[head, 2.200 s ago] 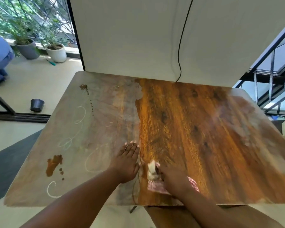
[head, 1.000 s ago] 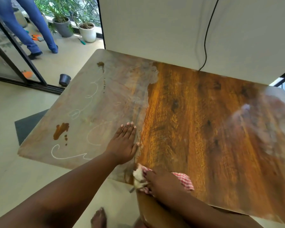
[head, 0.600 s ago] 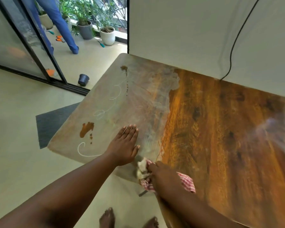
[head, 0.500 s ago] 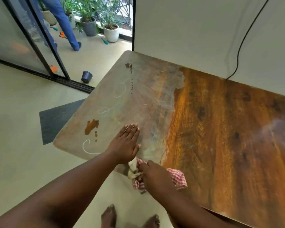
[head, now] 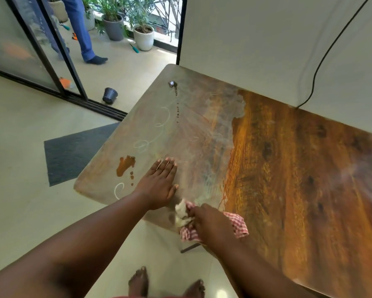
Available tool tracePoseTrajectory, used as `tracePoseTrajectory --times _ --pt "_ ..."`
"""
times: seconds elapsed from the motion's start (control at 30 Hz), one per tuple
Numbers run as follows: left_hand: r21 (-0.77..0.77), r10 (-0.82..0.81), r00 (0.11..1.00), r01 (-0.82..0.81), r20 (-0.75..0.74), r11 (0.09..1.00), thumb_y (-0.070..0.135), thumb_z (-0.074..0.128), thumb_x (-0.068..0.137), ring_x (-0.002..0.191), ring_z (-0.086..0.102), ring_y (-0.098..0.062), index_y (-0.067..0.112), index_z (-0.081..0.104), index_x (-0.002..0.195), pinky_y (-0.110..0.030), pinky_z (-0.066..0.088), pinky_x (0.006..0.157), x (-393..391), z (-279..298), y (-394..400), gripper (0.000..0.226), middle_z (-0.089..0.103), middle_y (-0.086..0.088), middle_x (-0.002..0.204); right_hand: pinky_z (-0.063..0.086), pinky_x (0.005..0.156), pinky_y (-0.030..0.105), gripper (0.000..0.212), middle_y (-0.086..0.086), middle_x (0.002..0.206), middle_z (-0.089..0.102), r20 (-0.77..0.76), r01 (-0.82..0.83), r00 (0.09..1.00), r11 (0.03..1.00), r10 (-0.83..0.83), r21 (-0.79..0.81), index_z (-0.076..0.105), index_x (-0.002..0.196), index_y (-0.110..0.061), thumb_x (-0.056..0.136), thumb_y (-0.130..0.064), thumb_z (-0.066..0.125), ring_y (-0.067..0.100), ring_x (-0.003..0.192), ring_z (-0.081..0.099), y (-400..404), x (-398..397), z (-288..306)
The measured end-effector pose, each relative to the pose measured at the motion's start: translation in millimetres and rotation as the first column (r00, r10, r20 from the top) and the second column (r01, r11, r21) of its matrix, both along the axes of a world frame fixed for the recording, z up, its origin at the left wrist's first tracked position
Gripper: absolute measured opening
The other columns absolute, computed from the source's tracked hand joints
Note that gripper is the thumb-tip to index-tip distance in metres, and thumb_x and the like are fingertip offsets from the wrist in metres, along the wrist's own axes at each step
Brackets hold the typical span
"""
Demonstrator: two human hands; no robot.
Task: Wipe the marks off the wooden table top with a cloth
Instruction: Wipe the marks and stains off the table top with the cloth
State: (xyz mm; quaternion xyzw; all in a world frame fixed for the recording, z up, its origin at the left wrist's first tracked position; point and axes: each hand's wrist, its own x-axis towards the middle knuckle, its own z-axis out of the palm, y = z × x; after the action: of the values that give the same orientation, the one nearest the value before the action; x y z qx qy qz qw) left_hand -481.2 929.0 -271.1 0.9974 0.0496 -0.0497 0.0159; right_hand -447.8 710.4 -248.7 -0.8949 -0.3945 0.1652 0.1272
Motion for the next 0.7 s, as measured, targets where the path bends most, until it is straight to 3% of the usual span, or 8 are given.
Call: tracePoseTrajectory --times 0.07,0.13,0.2,0.3,0.37,0.47,0.6,0.7 --pt "-0.002 -0.013 1.0 0.013 0.006 1.0 0.05 0.007 0.098 0.14 -0.026 -0.018 0.01 -0.008 0.151 -0.031 -0.032 0.105 2 2 3 0.068 -0.011 -0.009 0.159 0.045 0.078 0.028 0.041 -0.007 0.117 0.06 -0.055 -0.09 0.995 0.996 0.089 -0.006 0.054 0.116 -0.036 0.077 -0.034 0.043 0.015 0.103 0.057 -16 -4 3" --pt "-0.002 -0.025 1.0 0.026 0.011 1.0 0.051 0.006 0.097 0.141 -0.026 -0.019 0.01 -0.009 0.15 -0.031 -0.033 0.105 3 5 6 0.068 -0.013 -0.009 0.159 0.044 0.074 0.024 0.044 -0.012 0.116 0.061 -0.095 -0.09 0.992 0.994 0.084 -0.062 0.056 0.114 -0.039 0.072 -0.04 0.042 0.012 0.102 0.058 -40 5 9" --pt "-0.013 -0.027 0.999 0.027 0.03 1.0 0.052 0.004 0.097 0.141 -0.026 -0.019 0.011 -0.01 0.15 -0.032 -0.032 0.106 4 5 10 0.069 -0.013 -0.009 0.159 0.038 0.068 0.021 0.033 -0.011 0.103 0.065 -0.109 0.065 0.991 0.994 -0.075 -0.093 0.062 0.107 -0.039 0.077 -0.031 0.05 0.011 0.092 0.06 -56 27 14" --pt "-0.028 -0.054 0.998 0.055 0.042 0.998 0.053 -0.001 0.094 0.142 -0.025 -0.02 0.011 -0.011 0.149 -0.034 -0.027 0.11 2 3 11 0.07 -0.013 -0.009 0.159 0.042 0.072 0.023 0.033 0.0 0.108 0.068 -0.029 0.276 0.96 0.957 -0.279 -0.085 0.066 0.11 -0.029 0.083 -0.014 0.054 0.016 0.093 0.061 -43 67 13" --pt "-0.032 -0.068 0.997 0.07 0.037 0.997 0.054 -0.004 0.092 0.143 -0.025 -0.021 0.011 -0.011 0.15 -0.035 -0.025 0.112 0 0 10 0.072 -0.014 -0.009 0.158 0.045 0.078 0.029 0.035 0.005 0.112 0.066 0.047 0.298 0.954 0.952 -0.296 -0.065 0.063 0.115 -0.025 0.084 -0.013 0.051 0.023 0.099 0.06 -11 72 12" --pt "-0.065 -0.077 0.996 0.08 0.045 0.995 0.055 -0.005 0.091 0.143 -0.024 -0.02 0.012 -0.01 0.15 -0.034 -0.025 0.112 2 -1 7 0.073 -0.014 -0.007 0.157 0.046 0.08 0.031 0.036 0.003 0.108 0.063 -0.032 0.266 0.963 0.964 -0.266 -0.008 0.062 0.117 -0.026 0.085 -0.013 0.05 0.02 0.096 0.058 17 48 6" --pt "-0.058 -0.118 0.991 0.122 0.057 0.991 0.053 0.001 0.094 0.141 -0.027 -0.019 0.013 -0.011 0.149 -0.033 -0.03 0.107 5 4 12 0.069 -0.017 -0.006 0.155 0.045 0.075 0.023 0.028 -0.008 0.098 0.067 -0.141 0.243 0.957 0.966 -0.253 -0.086 0.067 0.098 -0.032 0.081 -0.014 0.054 0.008 0.085 0.058 -16 15 8" --pt "-0.048 -0.124 0.99 0.128 0.07 0.991 0.053 0.003 0.096 0.137 -0.033 -0.018 0.013 -0.011 0.15 -0.034 -0.034 0.104 11 11 22 0.068 -0.019 -0.006 0.154 0.039 0.073 0.013 0.027 -0.006 0.097 0.071 -0.137 0.351 0.918 0.924 -0.371 -0.15 0.071 0.093 -0.029 0.079 -0.01 0.059 0.011 0.09 0.063 -43 31 20"
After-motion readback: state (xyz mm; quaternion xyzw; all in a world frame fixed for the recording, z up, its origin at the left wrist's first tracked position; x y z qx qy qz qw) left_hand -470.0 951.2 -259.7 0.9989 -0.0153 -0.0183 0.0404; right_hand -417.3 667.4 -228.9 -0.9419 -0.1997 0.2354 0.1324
